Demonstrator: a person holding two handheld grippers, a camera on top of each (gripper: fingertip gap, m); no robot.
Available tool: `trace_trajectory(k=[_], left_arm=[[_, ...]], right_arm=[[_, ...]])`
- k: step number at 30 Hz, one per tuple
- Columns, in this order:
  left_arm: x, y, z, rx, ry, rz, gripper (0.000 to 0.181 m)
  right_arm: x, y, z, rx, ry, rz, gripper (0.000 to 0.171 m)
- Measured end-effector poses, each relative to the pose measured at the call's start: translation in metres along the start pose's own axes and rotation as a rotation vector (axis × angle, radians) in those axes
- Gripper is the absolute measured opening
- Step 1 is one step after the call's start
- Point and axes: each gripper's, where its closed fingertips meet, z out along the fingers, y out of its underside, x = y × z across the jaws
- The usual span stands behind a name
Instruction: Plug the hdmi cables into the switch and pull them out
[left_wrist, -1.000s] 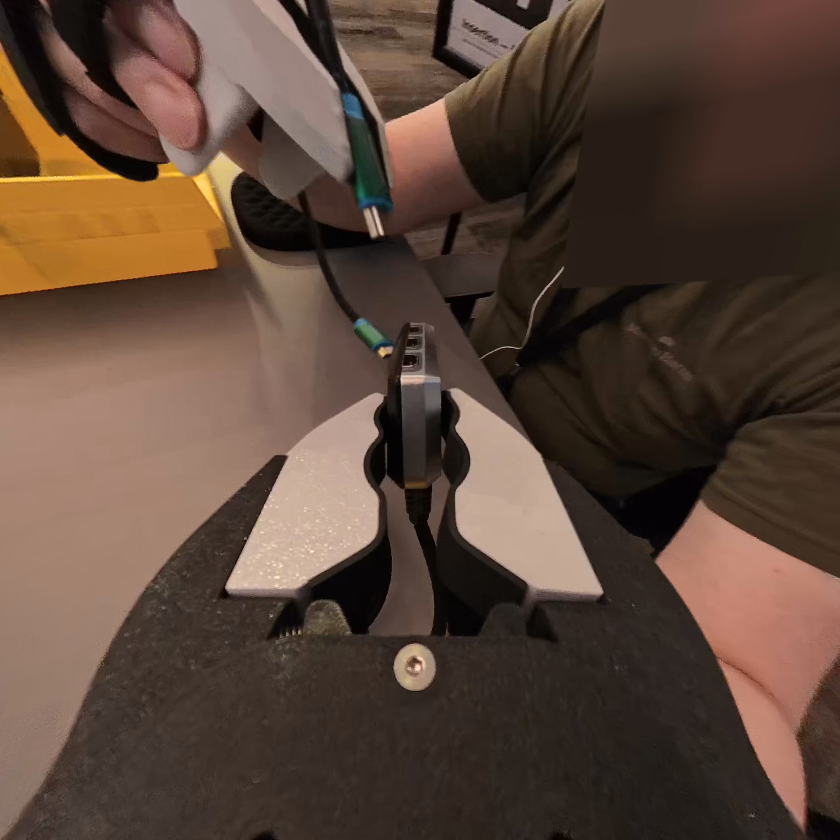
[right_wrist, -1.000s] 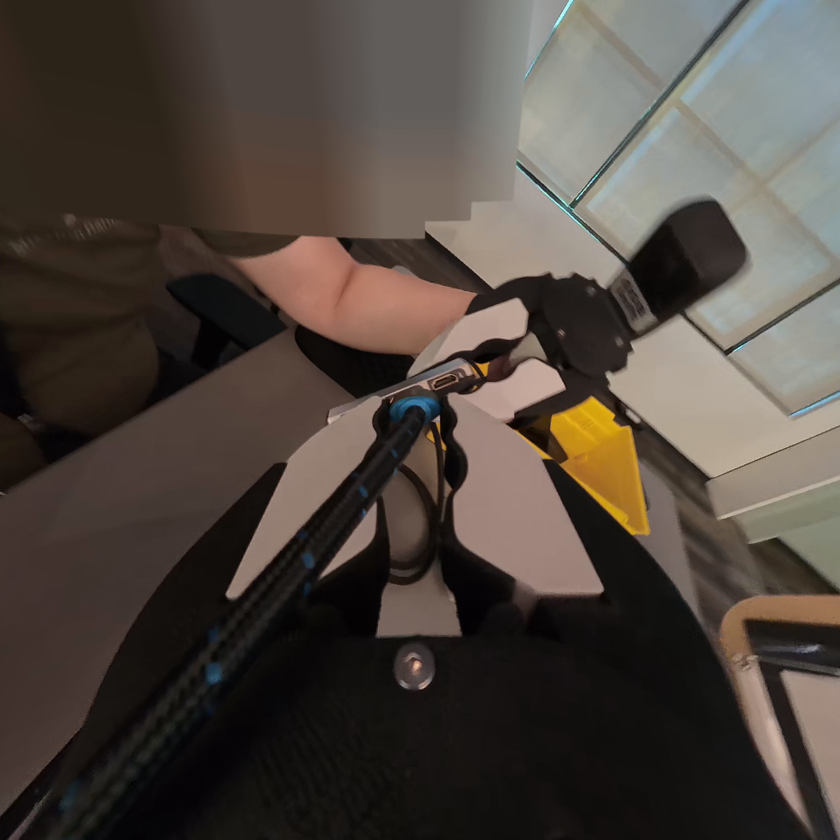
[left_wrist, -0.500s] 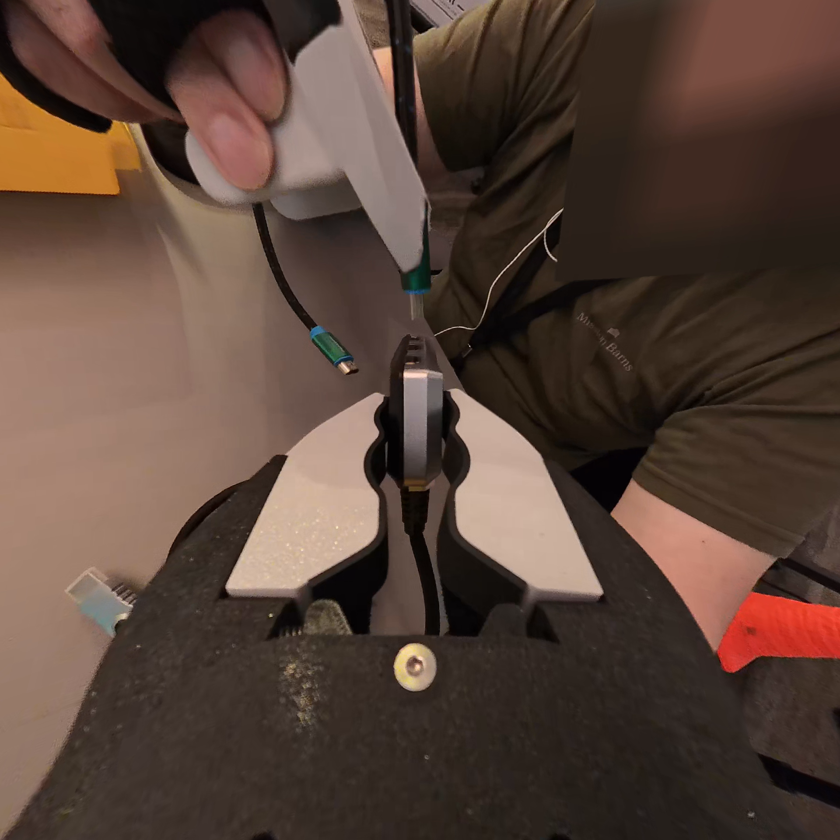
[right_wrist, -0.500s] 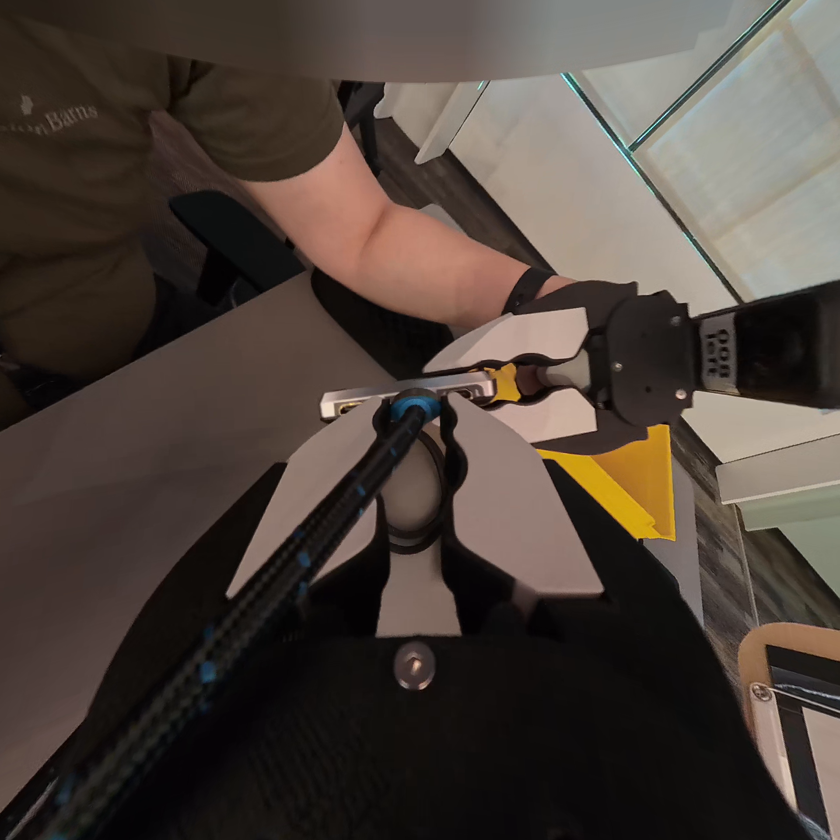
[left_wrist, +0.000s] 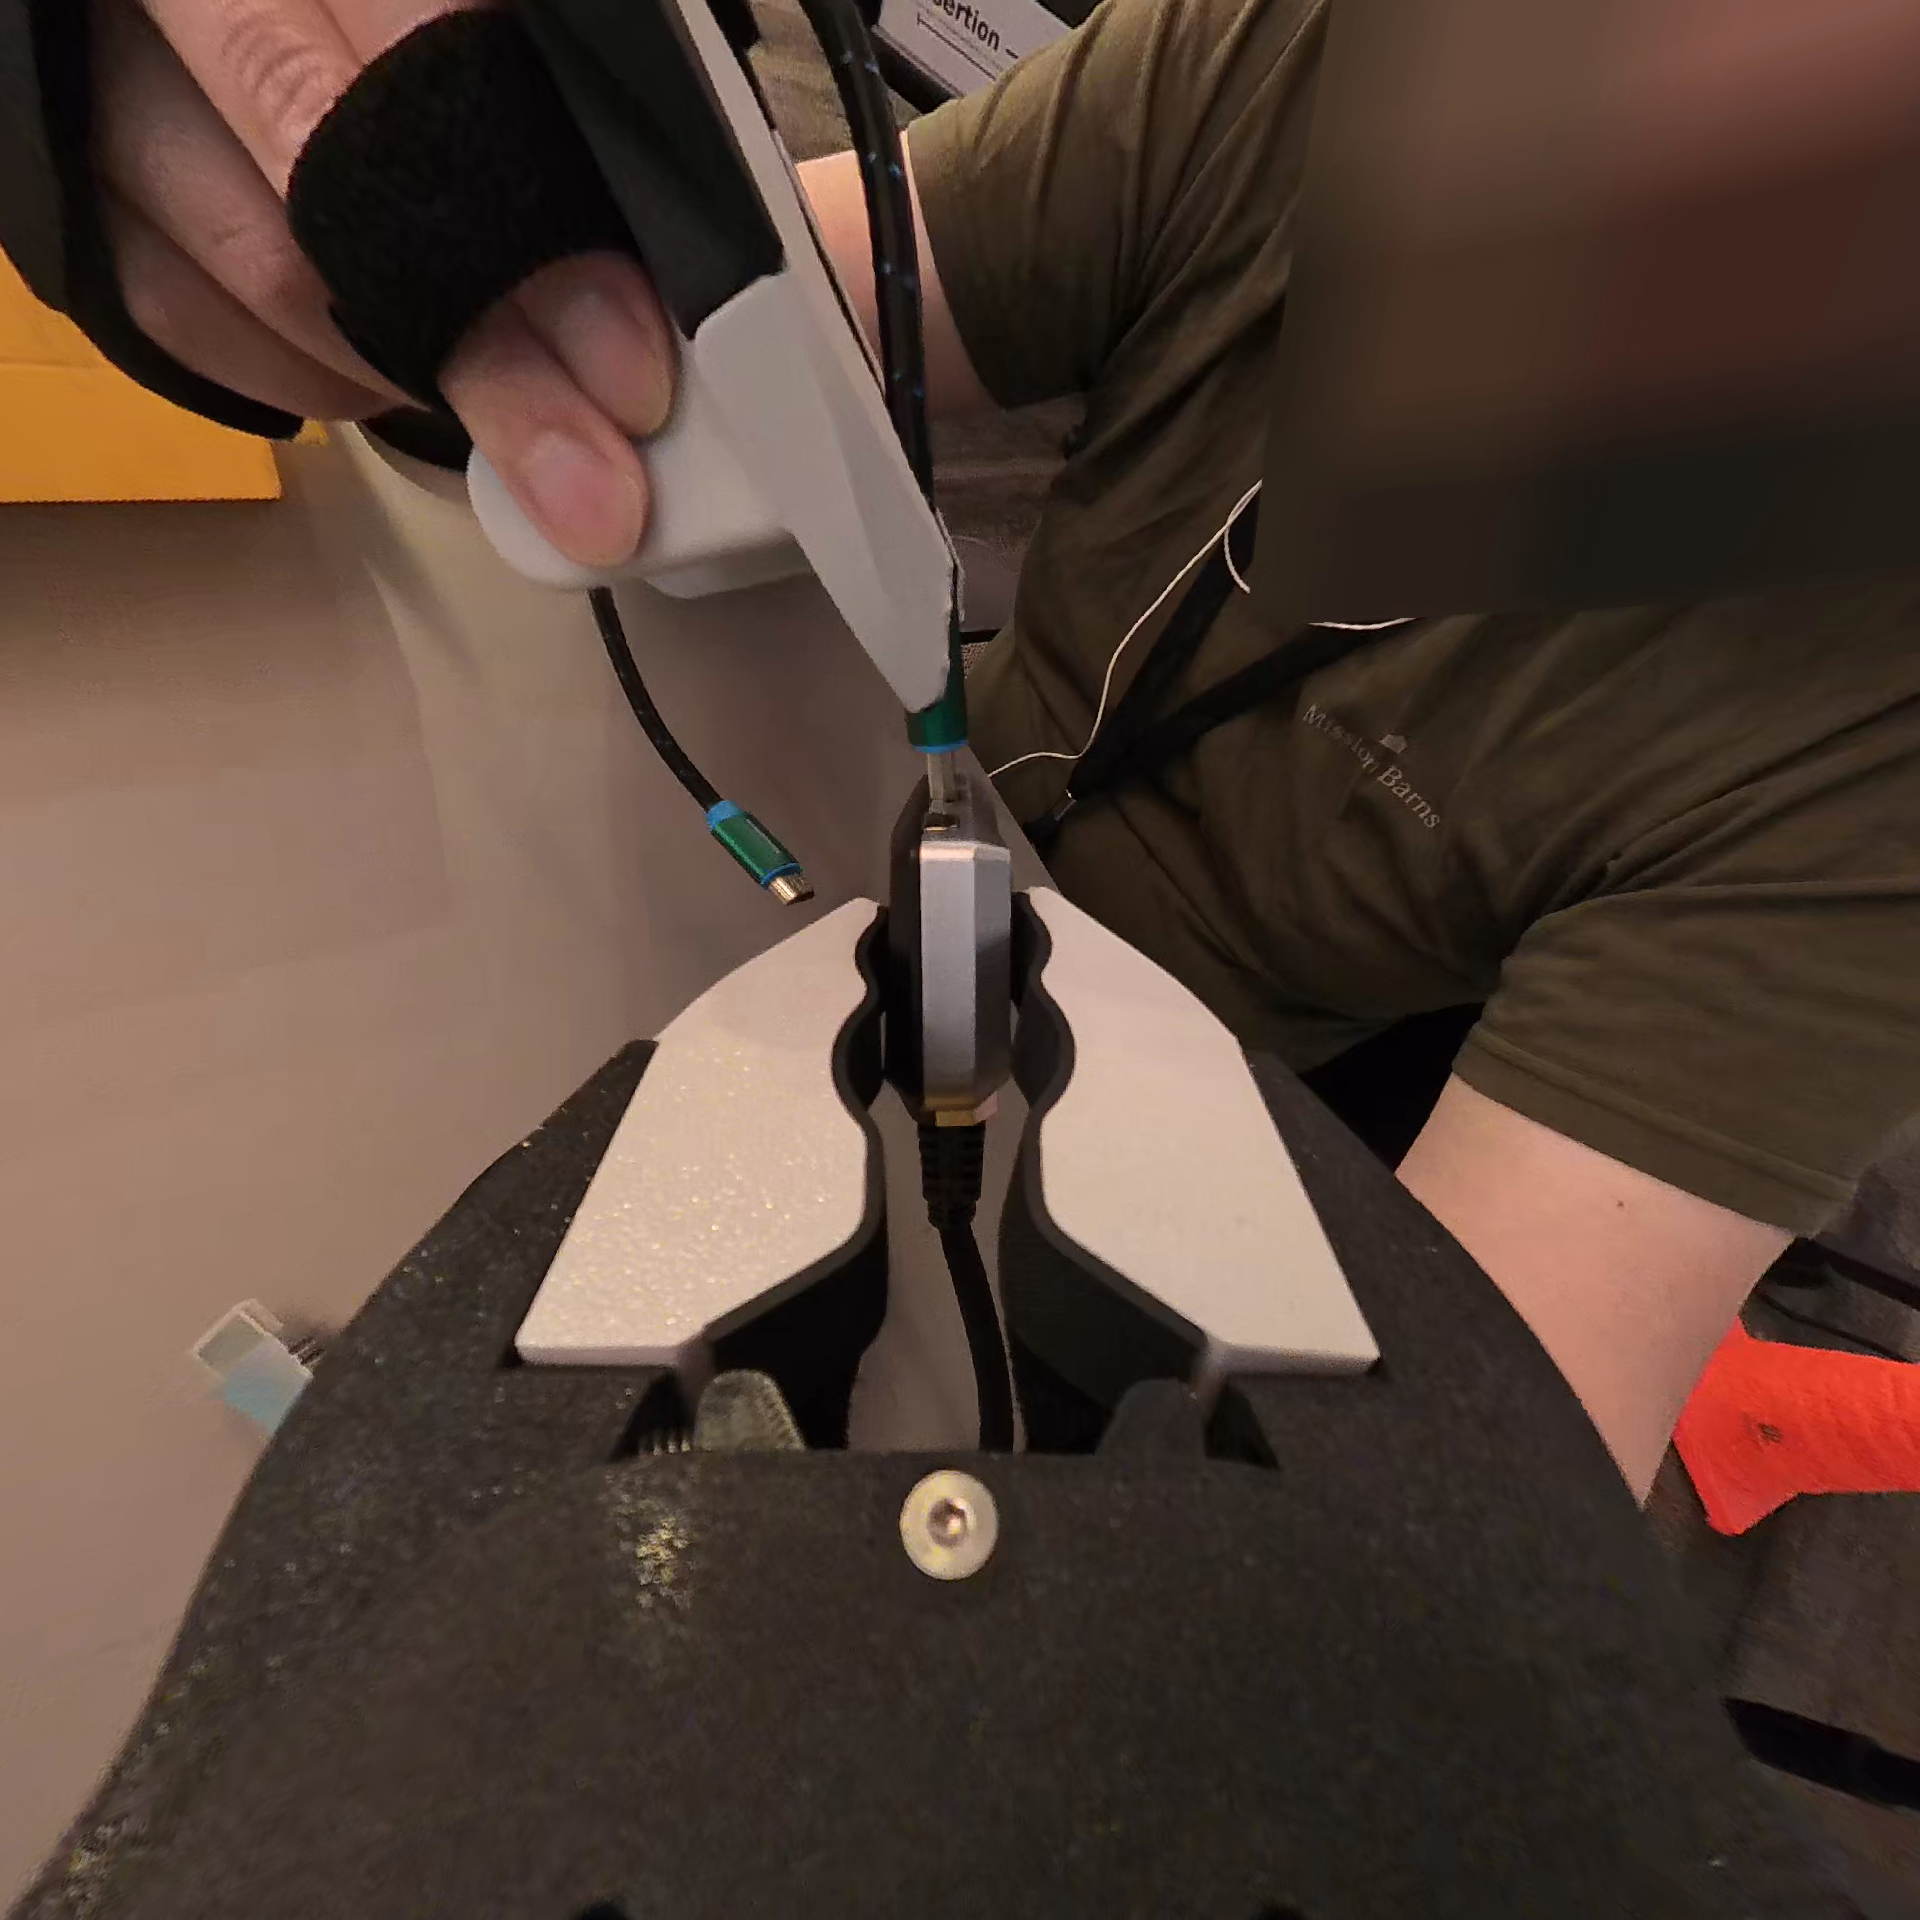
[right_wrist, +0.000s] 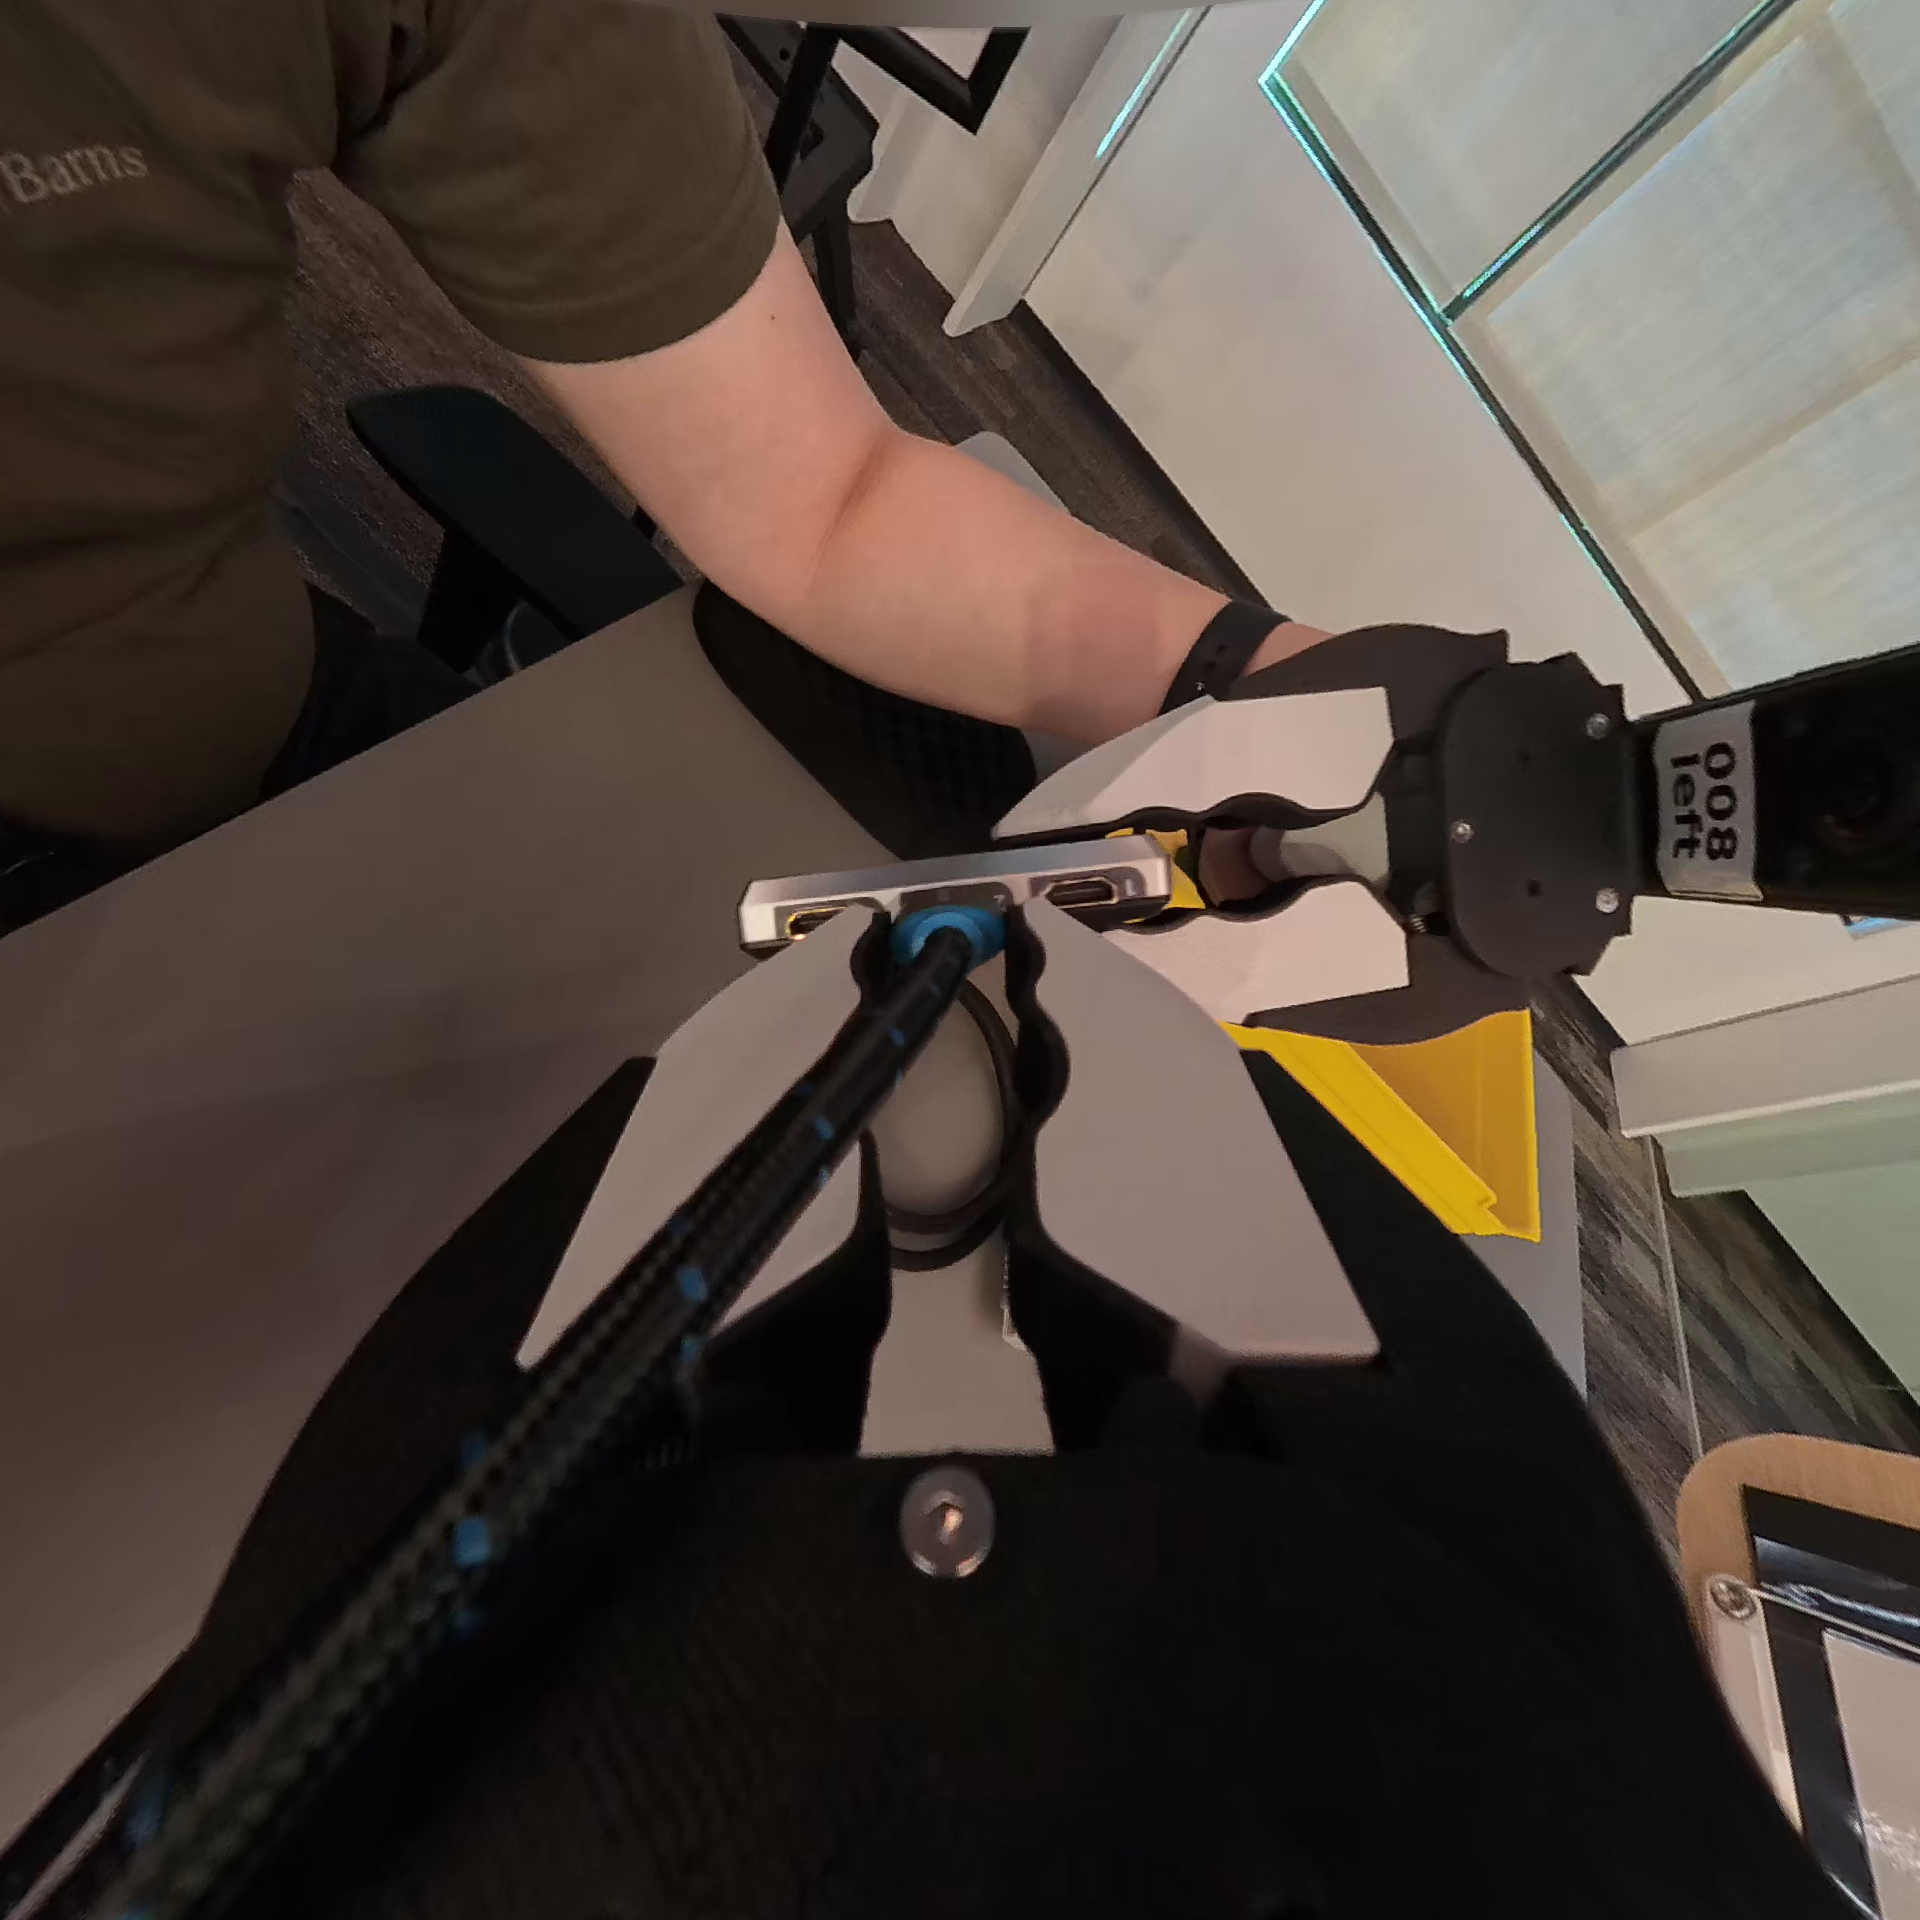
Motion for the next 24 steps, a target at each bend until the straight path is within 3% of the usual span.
trace_trajectory(k=[7,18,24], left_arm=[[-0.001,-0.004,-0.004,0.023,-0.011,-0.001,0.021],[-0.006,-0.016,-0.02,0.144,-0.031,-0.011,0.02],[-0.012,-0.026,-0.029,0.225,-0.037,-0.049,0.02]], right_arm=[[0.003,0.0,-0.001,-0.007,0.015,0.02,0.021],[0.018,0.002,-0.003,-0.088,0.17,-0.141,0.022],[0.027,0.003,-0.011,-0.015,0.208,-0.084,0.022]])
